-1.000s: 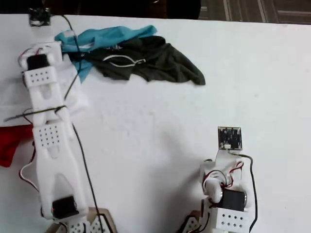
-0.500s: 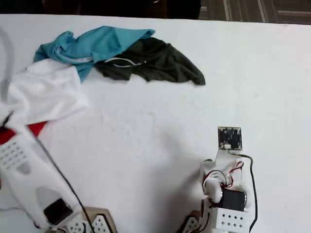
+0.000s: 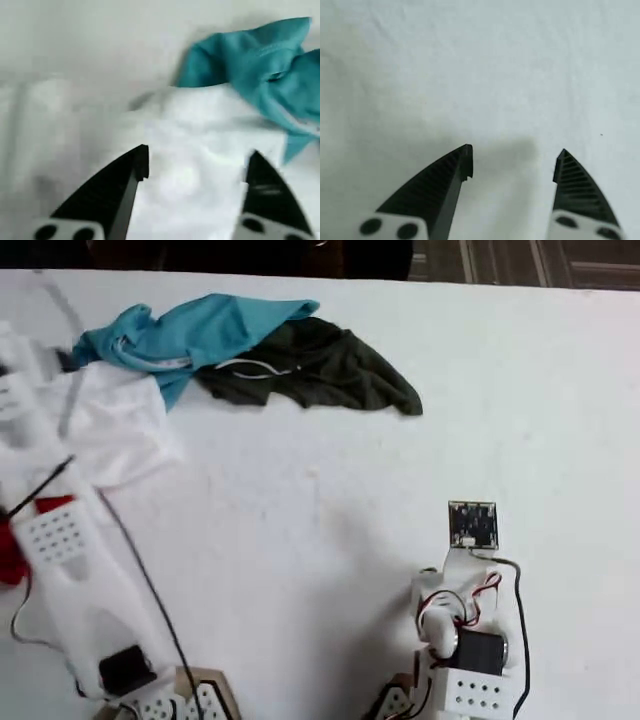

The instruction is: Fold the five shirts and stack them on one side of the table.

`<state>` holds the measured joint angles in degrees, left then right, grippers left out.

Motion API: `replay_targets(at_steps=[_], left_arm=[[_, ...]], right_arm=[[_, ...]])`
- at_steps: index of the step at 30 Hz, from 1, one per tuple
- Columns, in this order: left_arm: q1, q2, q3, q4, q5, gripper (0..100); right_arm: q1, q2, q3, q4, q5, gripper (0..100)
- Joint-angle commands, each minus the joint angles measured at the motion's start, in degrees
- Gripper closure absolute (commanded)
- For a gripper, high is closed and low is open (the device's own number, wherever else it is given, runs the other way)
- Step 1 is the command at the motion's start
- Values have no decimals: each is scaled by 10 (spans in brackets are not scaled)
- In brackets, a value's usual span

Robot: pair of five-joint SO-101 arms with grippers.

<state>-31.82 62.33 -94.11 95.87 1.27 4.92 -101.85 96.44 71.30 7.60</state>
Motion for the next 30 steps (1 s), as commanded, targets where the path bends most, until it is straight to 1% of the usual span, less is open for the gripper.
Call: replay_targets(at_steps=[1,4,6,8,14,16,18,20,21,22,23,25,27,30], left_arm=[[34,49,-15,-127,99,618],[48,111,-14,-250,134,676],[59,148,-14,-308,121,720],[70,180,-14,-350,104,740],[101,239,-14,-429,80,743],[107,250,-14,-445,57,745],[112,256,-14,-447,18,785],[111,258,-14,-447,-29,884],[109,258,-14,-447,-50,953],[107,258,-15,-447,-66,992],[101,255,-15,-446,-73,961],[84,251,-17,-444,-70,980],[62,232,-16,-439,-66,972],[20,190,-16,-408,-66,973]], right_arm=[[4,-11,4,-7,4,737],[4,-11,4,-7,4,737],[4,-11,4,-7,4,737],[4,-11,4,-7,4,737],[4,-11,4,-7,4,737],[4,-11,4,-7,4,737],[4,-11,4,-7,4,737],[4,-11,4,-7,4,737],[4,-11,4,-7,4,737],[4,-11,4,-7,4,737],[4,-11,4,-7,4,737],[4,-11,4,-7,4,737],[4,-11,4,-7,4,737],[4,-11,4,-7,4,737]])
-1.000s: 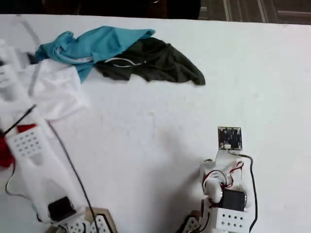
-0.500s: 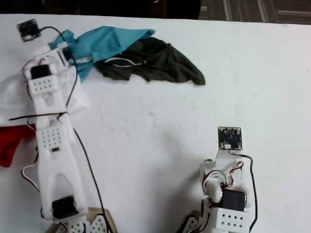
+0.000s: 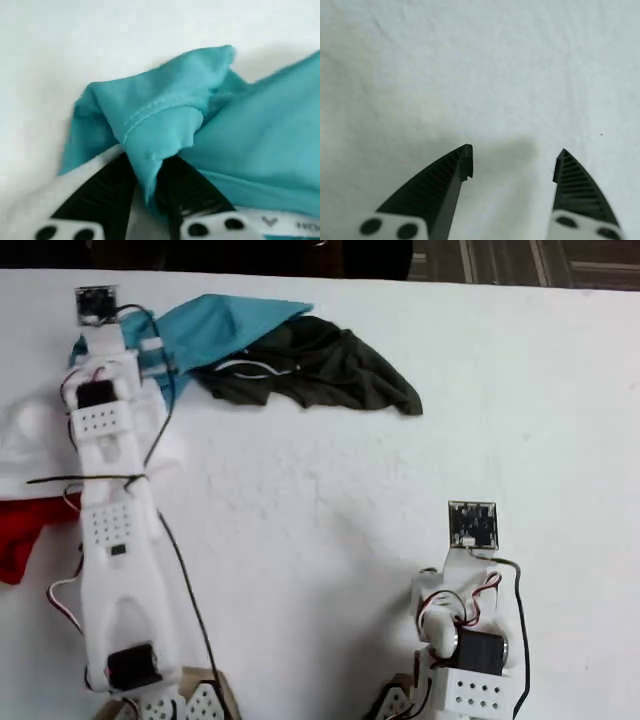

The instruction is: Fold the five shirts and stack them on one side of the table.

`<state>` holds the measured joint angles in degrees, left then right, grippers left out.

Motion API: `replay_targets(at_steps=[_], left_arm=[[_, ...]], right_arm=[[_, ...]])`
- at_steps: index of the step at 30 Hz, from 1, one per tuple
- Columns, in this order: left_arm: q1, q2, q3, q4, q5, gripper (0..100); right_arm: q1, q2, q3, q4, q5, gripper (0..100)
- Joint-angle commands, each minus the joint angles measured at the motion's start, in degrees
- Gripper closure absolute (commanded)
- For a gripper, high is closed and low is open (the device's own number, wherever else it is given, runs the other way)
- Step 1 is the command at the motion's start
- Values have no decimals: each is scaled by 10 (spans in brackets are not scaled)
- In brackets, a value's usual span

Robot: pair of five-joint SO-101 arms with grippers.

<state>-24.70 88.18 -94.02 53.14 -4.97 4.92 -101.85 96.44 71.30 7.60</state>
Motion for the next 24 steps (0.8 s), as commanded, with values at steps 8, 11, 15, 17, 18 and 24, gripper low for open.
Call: replay_targets(at_steps=[8,11,15,17,18,24], left_arm=[[-181,-251,-18,184,40,973],[-236,-340,-18,265,91,973],[-302,-448,-17,360,99,973],[-338,-491,-17,391,98,973],[-357,-509,-15,403,98,973],[-447,-515,-15,478,98,973]], right_arm=[[4,-11,4,-7,4,737],[4,-11,4,-8,4,737],[5,-12,4,-21,4,737],[5,-11,4,-36,3,737],[5,-11,4,-42,3,737],[5,-12,4,-81,4,737]])
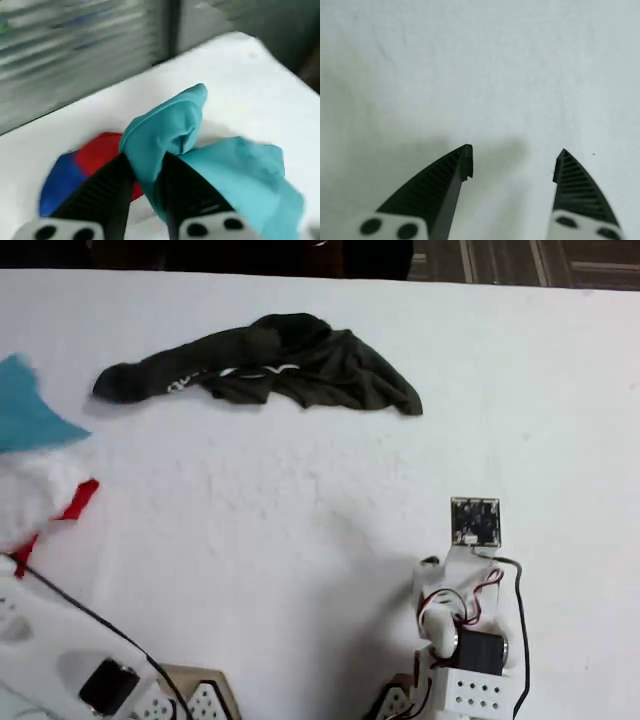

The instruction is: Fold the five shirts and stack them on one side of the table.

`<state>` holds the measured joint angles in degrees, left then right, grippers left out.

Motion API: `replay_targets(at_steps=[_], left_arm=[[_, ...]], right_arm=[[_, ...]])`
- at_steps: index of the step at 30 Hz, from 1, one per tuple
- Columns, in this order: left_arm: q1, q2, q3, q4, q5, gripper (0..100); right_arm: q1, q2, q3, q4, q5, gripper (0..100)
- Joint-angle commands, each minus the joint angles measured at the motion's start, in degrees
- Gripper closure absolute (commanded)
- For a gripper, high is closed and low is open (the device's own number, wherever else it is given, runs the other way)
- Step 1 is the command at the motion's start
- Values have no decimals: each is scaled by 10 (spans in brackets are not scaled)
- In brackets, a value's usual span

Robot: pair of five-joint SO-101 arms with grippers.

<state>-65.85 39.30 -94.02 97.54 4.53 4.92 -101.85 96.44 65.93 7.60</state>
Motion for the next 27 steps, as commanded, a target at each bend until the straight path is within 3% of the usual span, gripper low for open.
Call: replay_targets(at_steps=[1,3,7,12,19,27], left_arm=[[-48,-12,-15,45,3,973],[-70,23,-15,46,-5,969],[-75,120,-15,45,-107,968],[-89,211,-16,45,-190,876],[-138,208,-18,44,-160,651],[-142,133,-19,43,-105,642]], right_arm=[[5,-12,4,-38,4,737],[5,-13,4,-69,4,737],[0,-12,1,-119,4,737],[-44,-9,-67,-83,5,737],[-109,75,-251,-36,47,737],[-114,435,-498,-38,80,737]])
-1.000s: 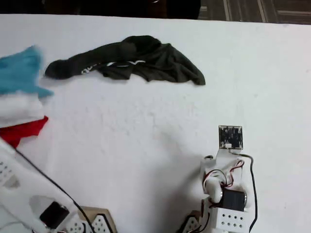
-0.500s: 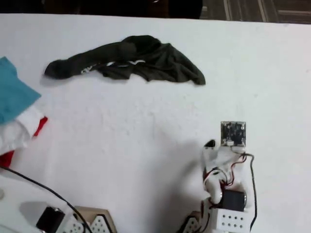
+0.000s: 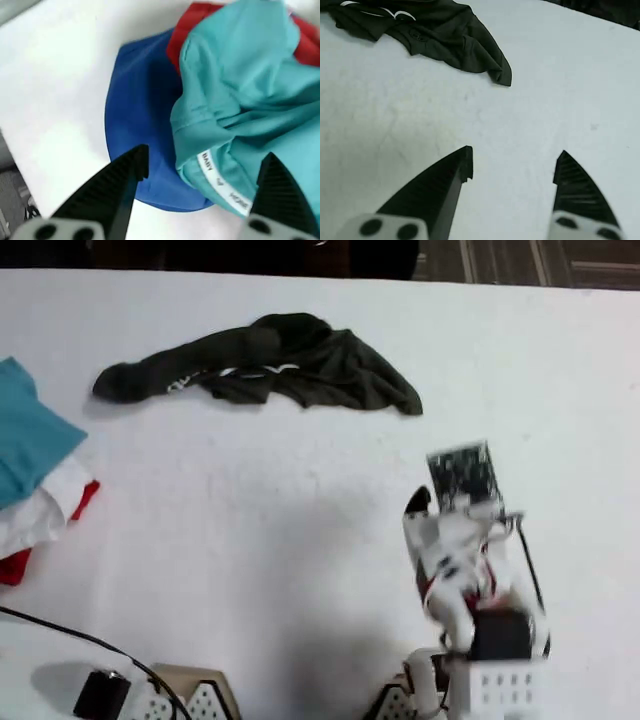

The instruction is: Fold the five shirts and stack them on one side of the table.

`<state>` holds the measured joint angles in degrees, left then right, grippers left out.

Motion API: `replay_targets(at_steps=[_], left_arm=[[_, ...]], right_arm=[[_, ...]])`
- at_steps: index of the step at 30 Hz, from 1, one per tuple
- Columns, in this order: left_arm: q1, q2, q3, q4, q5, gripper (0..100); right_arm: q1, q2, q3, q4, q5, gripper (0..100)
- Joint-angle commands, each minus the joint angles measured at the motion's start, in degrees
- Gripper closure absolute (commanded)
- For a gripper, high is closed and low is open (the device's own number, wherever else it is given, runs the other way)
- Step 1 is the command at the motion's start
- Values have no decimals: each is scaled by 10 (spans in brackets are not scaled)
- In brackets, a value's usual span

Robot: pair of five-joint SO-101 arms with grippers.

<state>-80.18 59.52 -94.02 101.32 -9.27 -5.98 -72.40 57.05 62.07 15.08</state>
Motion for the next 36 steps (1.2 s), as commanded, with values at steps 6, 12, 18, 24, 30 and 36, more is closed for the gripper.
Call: replay_targets(at_steps=[6,12,18,24,30,36], left_arm=[[53,-157,-18,1,85,642],[150,-179,-15,5,89,642],[242,-171,-15,6,89,642],[273,-170,-15,7,89,642],[262,-170,-15,7,89,642],[259,-170,-15,7,89,642]], right_arm=[[-39,379,-322,20,3,737],[-119,583,-540,73,-15,737],[-162,759,-724,70,-74,735],[-179,936,-895,7,-83,735],[-175,1139,-1042,-103,-86,736],[-175,1305,-1209,-129,-86,736]])
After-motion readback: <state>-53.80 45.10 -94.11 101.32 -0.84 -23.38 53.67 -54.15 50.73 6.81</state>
